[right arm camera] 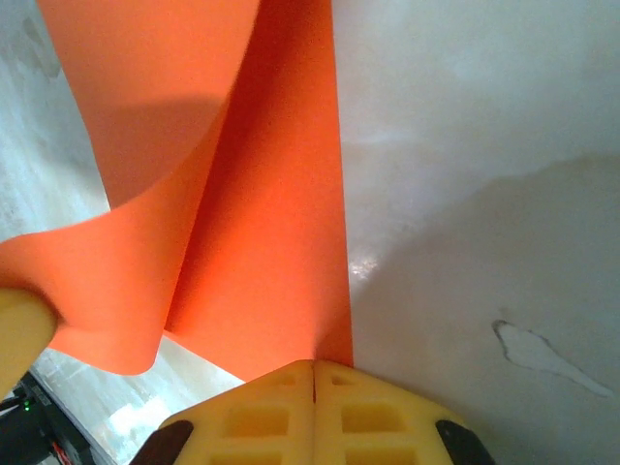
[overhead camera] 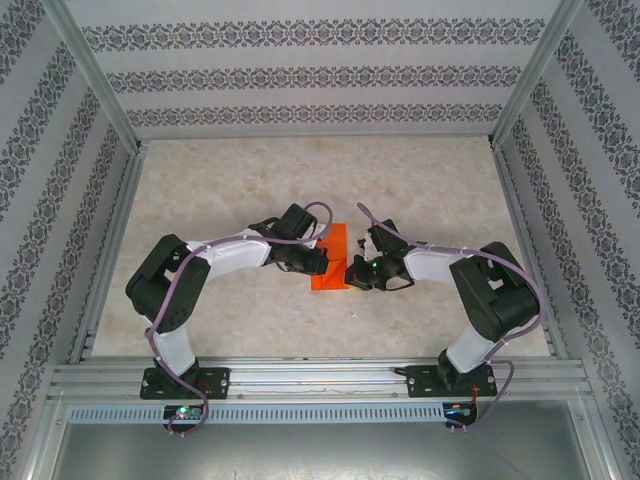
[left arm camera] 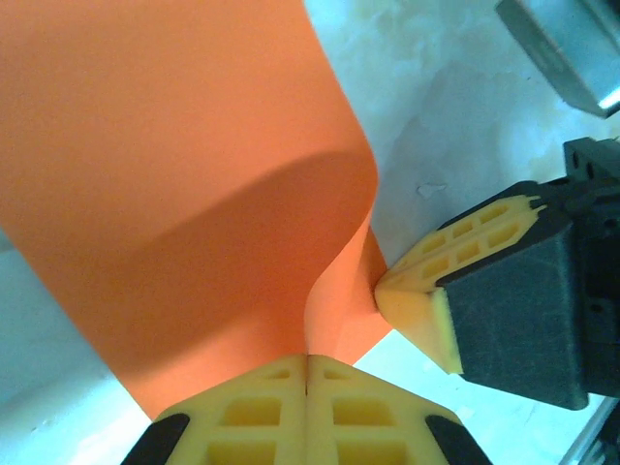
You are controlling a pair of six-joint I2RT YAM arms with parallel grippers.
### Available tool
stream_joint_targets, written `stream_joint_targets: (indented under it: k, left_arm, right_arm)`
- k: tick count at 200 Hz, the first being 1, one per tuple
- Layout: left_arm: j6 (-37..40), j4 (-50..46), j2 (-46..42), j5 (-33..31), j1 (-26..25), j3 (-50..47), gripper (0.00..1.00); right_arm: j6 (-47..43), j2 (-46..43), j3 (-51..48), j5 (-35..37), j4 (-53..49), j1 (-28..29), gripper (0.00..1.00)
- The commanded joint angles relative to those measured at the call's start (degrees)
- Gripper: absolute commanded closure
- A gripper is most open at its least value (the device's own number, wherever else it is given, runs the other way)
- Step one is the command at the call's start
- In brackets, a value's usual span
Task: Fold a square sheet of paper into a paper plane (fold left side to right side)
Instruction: Fold the triangle a second time at the center of the table.
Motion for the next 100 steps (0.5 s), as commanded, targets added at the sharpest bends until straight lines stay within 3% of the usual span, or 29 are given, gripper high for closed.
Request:
stream_joint_targets:
  k: [1, 100]
  left_arm:
    - [-0.18, 3.12, 0.53, 3.1, 1.17, -0.28, 1.0]
    - [5.3, -1.9, 3.32, 1.47, 3.15, 1.71, 1.0]
  right_arm:
    - [-2.27, 1.1, 0.84, 1.91, -3.32, -0.53, 1.0]
    - [-3.07, 2.42, 2.01, 1.46, -4.37, -1.15, 1.0]
